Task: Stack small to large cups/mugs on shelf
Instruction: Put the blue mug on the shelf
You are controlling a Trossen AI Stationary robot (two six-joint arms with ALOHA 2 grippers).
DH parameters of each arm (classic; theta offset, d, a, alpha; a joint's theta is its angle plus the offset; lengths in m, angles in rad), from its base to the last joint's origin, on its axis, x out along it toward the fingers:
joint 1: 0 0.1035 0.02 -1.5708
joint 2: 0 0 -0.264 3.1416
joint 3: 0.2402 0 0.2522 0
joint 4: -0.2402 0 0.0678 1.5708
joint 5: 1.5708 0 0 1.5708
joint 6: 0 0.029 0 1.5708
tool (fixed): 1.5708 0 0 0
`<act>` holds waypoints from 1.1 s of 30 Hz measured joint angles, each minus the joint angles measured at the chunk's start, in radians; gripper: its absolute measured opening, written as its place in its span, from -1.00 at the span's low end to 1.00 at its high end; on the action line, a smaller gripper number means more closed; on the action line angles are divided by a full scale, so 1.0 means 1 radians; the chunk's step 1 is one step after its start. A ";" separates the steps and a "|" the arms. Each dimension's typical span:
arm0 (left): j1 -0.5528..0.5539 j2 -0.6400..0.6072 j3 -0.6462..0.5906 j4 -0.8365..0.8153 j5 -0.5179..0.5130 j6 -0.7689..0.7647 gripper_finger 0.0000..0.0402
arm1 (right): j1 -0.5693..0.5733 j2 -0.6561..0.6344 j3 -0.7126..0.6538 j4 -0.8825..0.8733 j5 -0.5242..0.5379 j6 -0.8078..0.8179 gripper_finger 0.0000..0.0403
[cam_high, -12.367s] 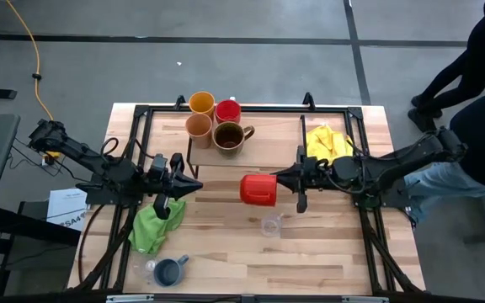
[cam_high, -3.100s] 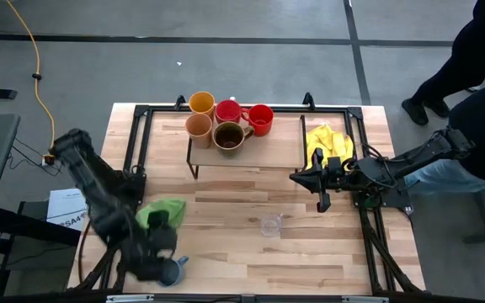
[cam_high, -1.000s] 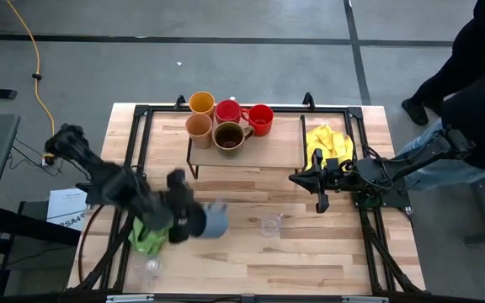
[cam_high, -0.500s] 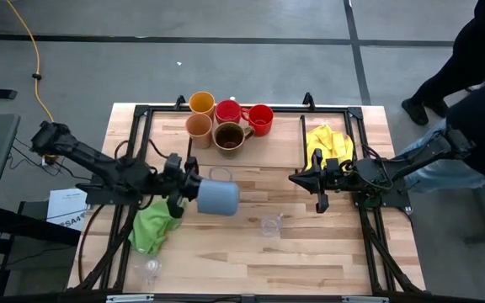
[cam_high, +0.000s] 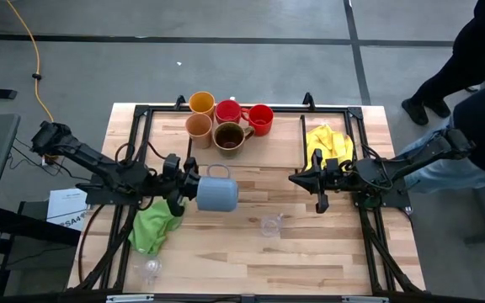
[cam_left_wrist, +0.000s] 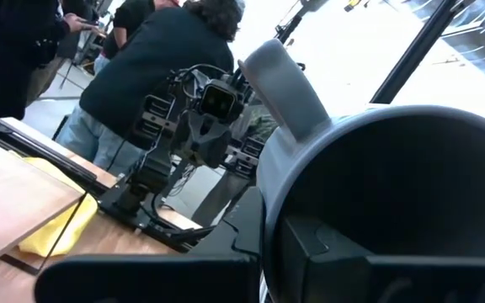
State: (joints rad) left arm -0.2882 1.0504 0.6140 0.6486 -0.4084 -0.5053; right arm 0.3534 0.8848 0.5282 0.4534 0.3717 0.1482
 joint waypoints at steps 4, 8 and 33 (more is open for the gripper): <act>0.000 0.000 0.000 0.000 0.000 0.000 -1.00 | 0.000 0.000 0.000 0.000 0.000 0.000 -1.00; 0.000 0.000 0.000 -0.001 -0.001 0.000 -1.00 | 0.000 0.000 0.000 0.000 0.000 0.000 -1.00; 0.050 0.148 0.578 -0.929 -0.111 -0.053 -1.00 | 0.000 0.000 0.000 0.001 0.000 0.000 -1.00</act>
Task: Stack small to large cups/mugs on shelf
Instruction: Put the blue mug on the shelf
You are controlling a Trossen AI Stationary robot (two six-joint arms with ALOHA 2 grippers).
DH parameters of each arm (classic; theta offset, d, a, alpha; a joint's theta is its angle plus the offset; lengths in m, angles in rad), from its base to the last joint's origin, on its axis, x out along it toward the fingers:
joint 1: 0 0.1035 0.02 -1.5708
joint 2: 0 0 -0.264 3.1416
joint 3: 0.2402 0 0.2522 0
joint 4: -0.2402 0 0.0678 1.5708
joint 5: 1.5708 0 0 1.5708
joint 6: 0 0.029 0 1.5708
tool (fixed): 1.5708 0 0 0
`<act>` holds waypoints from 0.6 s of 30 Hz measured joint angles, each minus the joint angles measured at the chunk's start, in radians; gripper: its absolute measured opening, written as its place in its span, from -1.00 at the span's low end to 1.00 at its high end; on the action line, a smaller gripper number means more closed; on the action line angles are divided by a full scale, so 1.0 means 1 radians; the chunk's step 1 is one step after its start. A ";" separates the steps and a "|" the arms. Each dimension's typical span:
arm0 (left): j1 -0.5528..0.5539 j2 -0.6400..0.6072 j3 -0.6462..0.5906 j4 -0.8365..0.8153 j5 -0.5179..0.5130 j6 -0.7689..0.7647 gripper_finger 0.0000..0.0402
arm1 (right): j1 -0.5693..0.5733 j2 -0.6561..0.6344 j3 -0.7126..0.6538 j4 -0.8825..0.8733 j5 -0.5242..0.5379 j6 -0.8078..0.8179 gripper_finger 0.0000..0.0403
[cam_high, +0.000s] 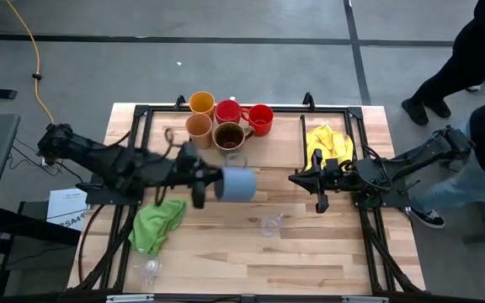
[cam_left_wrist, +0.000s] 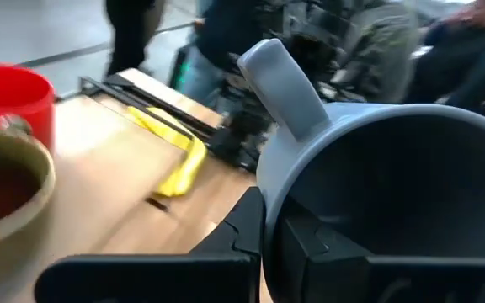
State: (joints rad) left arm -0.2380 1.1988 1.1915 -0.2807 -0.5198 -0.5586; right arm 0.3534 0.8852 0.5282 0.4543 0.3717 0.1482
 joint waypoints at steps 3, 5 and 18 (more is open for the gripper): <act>0.049 0.092 0.178 -0.171 0.012 -0.001 -1.00 | 0.000 -0.002 0.000 0.049 0.000 -0.027 -1.00; 0.085 0.164 0.302 -0.271 0.043 0.002 -1.00 | 0.006 -0.007 0.000 0.106 -0.005 -0.086 -1.00; 0.261 0.571 0.753 -0.636 0.165 0.095 -1.00 | 0.022 -0.057 0.000 0.254 -0.013 -0.261 -1.00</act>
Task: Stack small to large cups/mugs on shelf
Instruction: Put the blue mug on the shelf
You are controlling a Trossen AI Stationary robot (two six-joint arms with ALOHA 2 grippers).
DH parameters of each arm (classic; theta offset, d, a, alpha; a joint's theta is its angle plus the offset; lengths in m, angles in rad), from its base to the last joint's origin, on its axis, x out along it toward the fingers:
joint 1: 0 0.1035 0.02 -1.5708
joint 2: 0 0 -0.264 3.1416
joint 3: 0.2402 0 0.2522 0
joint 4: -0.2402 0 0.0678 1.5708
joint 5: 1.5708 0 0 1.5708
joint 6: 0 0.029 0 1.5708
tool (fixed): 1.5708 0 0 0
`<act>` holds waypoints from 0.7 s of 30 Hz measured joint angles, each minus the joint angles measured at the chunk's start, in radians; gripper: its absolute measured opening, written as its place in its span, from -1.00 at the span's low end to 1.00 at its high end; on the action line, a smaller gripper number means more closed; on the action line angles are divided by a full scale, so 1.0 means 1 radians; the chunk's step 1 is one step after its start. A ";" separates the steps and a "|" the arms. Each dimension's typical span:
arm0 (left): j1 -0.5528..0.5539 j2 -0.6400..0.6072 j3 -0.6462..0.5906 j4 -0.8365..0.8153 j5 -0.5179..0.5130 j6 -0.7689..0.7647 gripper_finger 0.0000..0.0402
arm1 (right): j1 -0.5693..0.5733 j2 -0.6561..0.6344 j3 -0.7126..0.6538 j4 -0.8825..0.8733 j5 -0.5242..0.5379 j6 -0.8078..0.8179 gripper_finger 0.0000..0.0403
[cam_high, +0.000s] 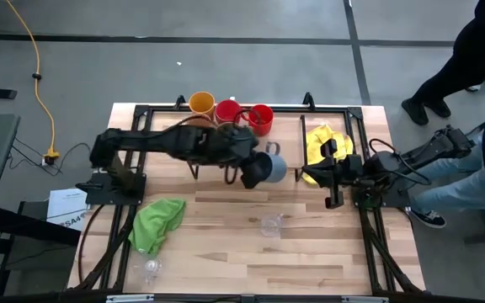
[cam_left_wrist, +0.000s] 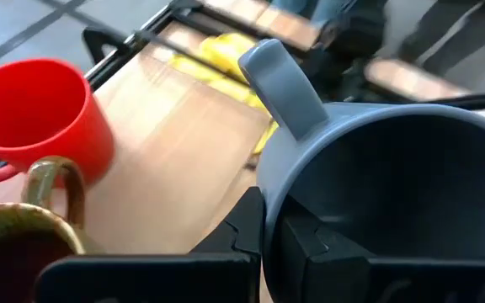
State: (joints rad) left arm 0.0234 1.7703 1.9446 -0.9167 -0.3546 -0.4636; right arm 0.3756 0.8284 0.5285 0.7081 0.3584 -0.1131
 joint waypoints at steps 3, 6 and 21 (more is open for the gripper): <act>0.035 0.055 0.013 0.001 -0.001 0.015 -1.00 | 0.000 0.001 0.000 0.000 0.000 0.000 -1.00; 0.067 0.099 0.013 -0.009 0.000 0.022 -1.00 | 0.000 0.000 0.000 0.000 -0.001 0.000 -1.00; 0.171 0.130 0.012 -0.093 0.036 0.041 -1.00 | 0.000 0.001 0.000 0.008 -0.002 0.000 -1.00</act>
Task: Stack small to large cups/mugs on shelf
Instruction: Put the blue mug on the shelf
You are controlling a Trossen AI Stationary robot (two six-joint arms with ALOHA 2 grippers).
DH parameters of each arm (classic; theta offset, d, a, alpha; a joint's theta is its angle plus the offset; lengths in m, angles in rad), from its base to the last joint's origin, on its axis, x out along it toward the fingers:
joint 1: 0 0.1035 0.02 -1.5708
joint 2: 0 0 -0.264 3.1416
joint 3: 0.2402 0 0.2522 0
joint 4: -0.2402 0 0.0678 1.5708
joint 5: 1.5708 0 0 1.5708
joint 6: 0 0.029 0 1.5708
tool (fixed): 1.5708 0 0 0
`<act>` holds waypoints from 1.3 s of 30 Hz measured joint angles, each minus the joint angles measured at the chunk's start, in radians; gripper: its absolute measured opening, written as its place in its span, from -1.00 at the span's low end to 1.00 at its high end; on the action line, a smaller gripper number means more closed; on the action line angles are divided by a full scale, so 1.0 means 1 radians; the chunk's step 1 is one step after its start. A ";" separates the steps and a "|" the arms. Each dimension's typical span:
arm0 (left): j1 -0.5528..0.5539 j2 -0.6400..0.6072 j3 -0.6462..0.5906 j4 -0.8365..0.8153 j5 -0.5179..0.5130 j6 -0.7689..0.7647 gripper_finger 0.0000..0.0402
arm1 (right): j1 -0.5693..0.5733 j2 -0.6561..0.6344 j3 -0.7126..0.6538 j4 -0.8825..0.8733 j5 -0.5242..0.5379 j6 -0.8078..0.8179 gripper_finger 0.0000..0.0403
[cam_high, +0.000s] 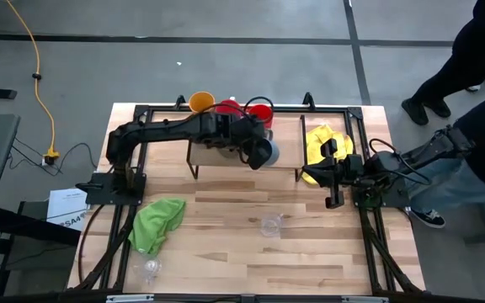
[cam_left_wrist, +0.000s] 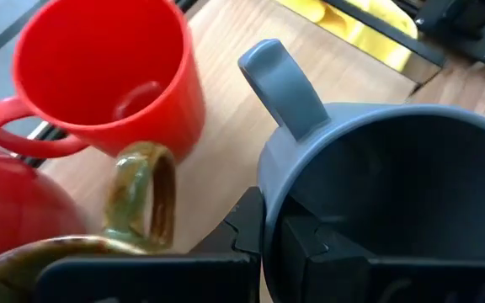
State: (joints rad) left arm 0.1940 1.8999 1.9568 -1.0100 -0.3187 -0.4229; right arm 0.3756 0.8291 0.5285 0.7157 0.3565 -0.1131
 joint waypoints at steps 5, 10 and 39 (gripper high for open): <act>0.003 0.000 0.000 0.014 -0.005 0.017 -1.00 | 0.000 0.000 0.000 0.000 0.000 0.000 -1.00; 0.002 0.000 0.000 0.015 -0.005 0.061 -1.00 | 0.000 0.000 0.000 0.000 0.000 0.000 -1.00; 0.009 0.039 -0.001 0.044 -0.067 0.082 -0.59 | 0.000 0.000 0.000 0.002 0.000 0.000 -1.00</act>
State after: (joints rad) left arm 0.2035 1.9392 1.9560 -0.9658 -0.3859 -0.3408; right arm 0.3757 0.8288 0.5285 0.7177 0.3565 -0.1131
